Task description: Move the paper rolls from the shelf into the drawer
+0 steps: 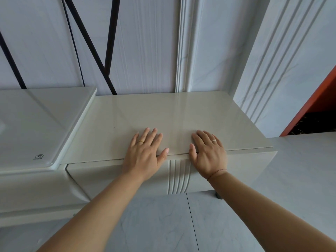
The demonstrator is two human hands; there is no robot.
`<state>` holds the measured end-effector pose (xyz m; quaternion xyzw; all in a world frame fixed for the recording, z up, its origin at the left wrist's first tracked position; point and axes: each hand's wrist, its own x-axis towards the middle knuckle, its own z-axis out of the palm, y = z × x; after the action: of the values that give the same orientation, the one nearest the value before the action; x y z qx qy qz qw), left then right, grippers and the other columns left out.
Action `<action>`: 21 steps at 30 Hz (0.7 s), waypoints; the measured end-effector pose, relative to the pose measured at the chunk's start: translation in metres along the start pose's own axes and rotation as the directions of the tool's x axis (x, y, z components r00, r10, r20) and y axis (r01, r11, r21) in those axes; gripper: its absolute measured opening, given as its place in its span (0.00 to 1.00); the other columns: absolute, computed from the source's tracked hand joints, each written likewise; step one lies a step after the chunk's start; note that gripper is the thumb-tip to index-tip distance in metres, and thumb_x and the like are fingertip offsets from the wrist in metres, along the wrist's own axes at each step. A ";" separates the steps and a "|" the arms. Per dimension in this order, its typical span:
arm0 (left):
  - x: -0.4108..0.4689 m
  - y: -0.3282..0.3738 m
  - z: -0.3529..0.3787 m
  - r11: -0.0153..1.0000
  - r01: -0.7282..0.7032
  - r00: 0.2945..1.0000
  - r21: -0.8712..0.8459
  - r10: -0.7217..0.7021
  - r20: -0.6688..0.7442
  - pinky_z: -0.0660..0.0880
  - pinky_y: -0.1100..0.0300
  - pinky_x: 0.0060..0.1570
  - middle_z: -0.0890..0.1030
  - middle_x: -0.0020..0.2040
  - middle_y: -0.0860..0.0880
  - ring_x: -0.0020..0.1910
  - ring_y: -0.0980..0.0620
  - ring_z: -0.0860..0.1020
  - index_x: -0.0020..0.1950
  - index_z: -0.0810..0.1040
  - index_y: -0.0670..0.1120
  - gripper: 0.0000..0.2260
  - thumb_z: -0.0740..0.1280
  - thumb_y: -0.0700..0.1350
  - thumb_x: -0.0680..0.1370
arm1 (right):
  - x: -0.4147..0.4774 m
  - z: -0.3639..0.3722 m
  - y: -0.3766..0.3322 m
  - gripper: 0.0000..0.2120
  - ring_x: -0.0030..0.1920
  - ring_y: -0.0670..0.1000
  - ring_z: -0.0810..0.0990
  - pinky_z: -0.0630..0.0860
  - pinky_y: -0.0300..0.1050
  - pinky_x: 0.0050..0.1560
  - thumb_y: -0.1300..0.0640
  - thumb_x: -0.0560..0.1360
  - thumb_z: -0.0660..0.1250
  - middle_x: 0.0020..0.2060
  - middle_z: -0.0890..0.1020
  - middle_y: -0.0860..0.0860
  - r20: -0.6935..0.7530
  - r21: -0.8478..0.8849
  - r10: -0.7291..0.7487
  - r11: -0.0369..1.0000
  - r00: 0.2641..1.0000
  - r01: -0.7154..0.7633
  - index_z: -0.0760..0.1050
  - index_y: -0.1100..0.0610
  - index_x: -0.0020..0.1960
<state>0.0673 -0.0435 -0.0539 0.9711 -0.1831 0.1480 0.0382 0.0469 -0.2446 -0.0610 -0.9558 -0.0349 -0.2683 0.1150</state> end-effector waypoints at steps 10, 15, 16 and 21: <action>-0.001 0.002 -0.002 0.999 -0.010 1.000 -0.048 0.009 -0.020 0.70 0.48 0.61 0.75 0.67 0.45 0.66 0.44 0.73 0.67 0.74 0.43 0.28 0.48 0.58 0.77 | 0.001 0.004 0.003 0.22 0.53 0.59 0.83 0.77 0.53 0.57 0.50 0.74 0.55 0.50 0.84 0.56 -0.055 -0.013 -0.022 1.000 0.998 0.021 0.82 0.61 0.51; -0.005 0.002 -0.001 0.999 -0.015 0.997 -0.047 0.012 -0.074 0.74 0.48 0.57 0.79 0.62 0.45 0.61 0.44 0.77 0.62 0.78 0.43 0.25 0.52 0.55 0.77 | 0.001 -0.002 0.003 0.21 0.55 0.57 0.80 0.73 0.50 0.58 0.48 0.74 0.52 0.52 0.82 0.53 0.084 -0.086 -0.008 0.996 0.996 0.016 0.80 0.58 0.53; -0.007 0.004 0.000 0.999 -0.013 0.996 -0.050 0.009 -0.084 0.75 0.48 0.56 0.79 0.61 0.45 0.60 0.44 0.78 0.61 0.79 0.43 0.24 0.52 0.54 0.77 | -0.001 -0.003 0.002 0.22 0.56 0.57 0.79 0.73 0.50 0.58 0.48 0.74 0.52 0.52 0.81 0.52 0.103 -0.094 -0.005 0.996 0.995 0.014 0.79 0.57 0.54; -0.011 0.007 -0.006 0.999 0.001 0.994 -0.038 -0.005 -0.112 0.76 0.50 0.55 0.82 0.57 0.47 0.57 0.47 0.80 0.56 0.82 0.44 0.23 0.53 0.54 0.76 | 0.003 -0.007 0.004 0.25 0.73 0.52 0.63 0.52 0.50 0.75 0.45 0.80 0.45 0.71 0.68 0.50 0.319 -0.087 0.019 0.996 0.948 0.009 0.64 0.52 0.72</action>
<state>0.0529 -0.0458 -0.0519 0.9607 -0.1820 0.1987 0.0668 0.0469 -0.2498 -0.0544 -0.9908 -0.0390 -0.1111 0.0666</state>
